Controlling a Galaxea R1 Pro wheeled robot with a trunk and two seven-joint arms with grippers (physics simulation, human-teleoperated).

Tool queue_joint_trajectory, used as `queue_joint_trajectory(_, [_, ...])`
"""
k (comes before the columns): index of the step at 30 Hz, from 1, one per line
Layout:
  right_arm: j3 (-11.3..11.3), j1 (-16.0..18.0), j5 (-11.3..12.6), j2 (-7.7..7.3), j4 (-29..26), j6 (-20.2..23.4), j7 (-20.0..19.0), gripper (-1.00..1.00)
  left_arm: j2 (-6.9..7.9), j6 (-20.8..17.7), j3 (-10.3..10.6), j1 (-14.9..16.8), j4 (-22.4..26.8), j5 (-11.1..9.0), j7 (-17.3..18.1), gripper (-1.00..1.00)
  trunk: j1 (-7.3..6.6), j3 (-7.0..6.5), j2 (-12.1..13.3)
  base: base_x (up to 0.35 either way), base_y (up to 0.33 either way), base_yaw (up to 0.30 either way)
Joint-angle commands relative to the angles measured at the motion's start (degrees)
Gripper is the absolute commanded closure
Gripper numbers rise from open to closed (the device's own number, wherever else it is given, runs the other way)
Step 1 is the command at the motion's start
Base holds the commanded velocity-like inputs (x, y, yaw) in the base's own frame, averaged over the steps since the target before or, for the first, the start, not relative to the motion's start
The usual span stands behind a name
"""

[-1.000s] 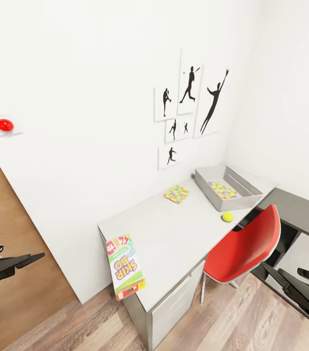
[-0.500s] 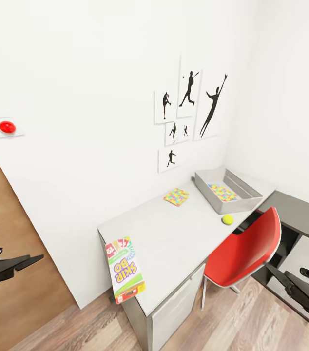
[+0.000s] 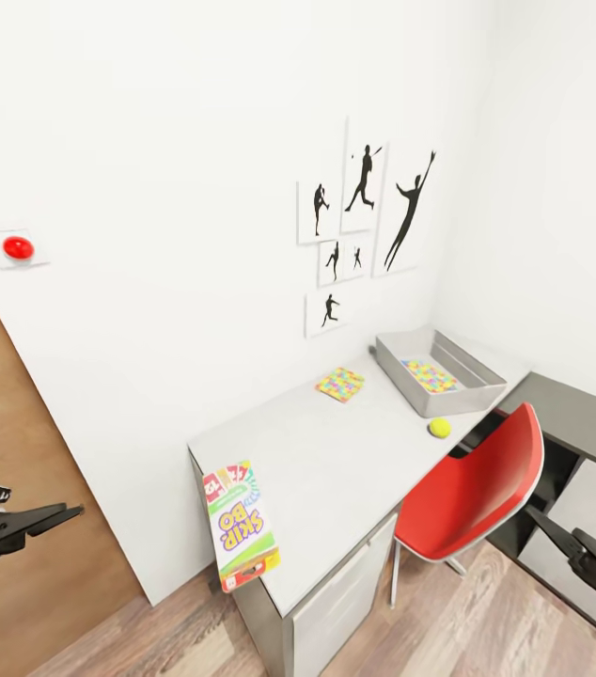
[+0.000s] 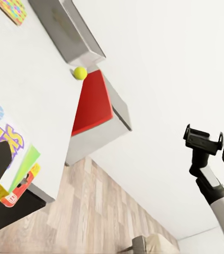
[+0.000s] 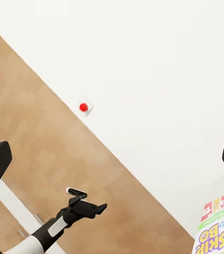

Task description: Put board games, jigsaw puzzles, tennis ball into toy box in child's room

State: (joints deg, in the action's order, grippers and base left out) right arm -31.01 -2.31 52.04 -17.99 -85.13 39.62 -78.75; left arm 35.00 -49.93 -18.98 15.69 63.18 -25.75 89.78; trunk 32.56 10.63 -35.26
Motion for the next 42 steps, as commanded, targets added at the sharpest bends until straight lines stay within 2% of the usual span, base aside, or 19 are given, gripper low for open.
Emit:
queue_joint_trajectory(1, [0.0,0.0,0.3,-0.02,0.0,0.5,-0.1,-1.0,-0.06,-0.6,0.0,0.1,-0.3,0.4,0.2,-1.0,0.25,0.17,-0.5,0.0,0.0,0.0])
queue_joint_trajectory(3, [-0.3,-0.1,0.3,-0.07,0.1,0.5,-0.6,-1.0,-0.4,-0.6,0.1,0.3,-1.3,1.3,0.2,-1.0,0.69,0.34,-1.3,0.0,0.0,0.0])
queue_joint_trajectory(9, [-1.6,-0.1,0.3,-0.1,0.3,0.6,-1.8,-1.0,-0.77,-0.8,0.1,0.6,-3.0,2.1,-0.3,-1.0,2.0,0.86,-3.7,0.0,0.0,0.0])
queue_joint_trajectory(25, [-2.9,-0.2,0.3,-0.11,0.6,0.7,-3.2,-1.0,-1.74,-1.6,0.1,1.0,-4.8,2.1,-5.2,-1.0,5.52,2.23,-10.1,0.0,0.0,0.0])
queue_joint_trajectory(39, [-3.2,-0.2,-0.5,-0.24,0.6,0.6,-5.4,-1.0,-1.86,-2.1,0.1,1.8,-6.6,2.2,-6.0,-1.0,8.59,3.53,-15.7,0.0,0.0,0.0])
queue_joint_trajectory(42, [-3.9,-0.2,-0.7,-0.32,0.7,0.6,-5.5,-1.0,-1.86,-2.2,0.1,1.9,-6.7,2.2,-6.0,-1.0,9.25,3.98,-16.9,0.0,0.0,0.0])
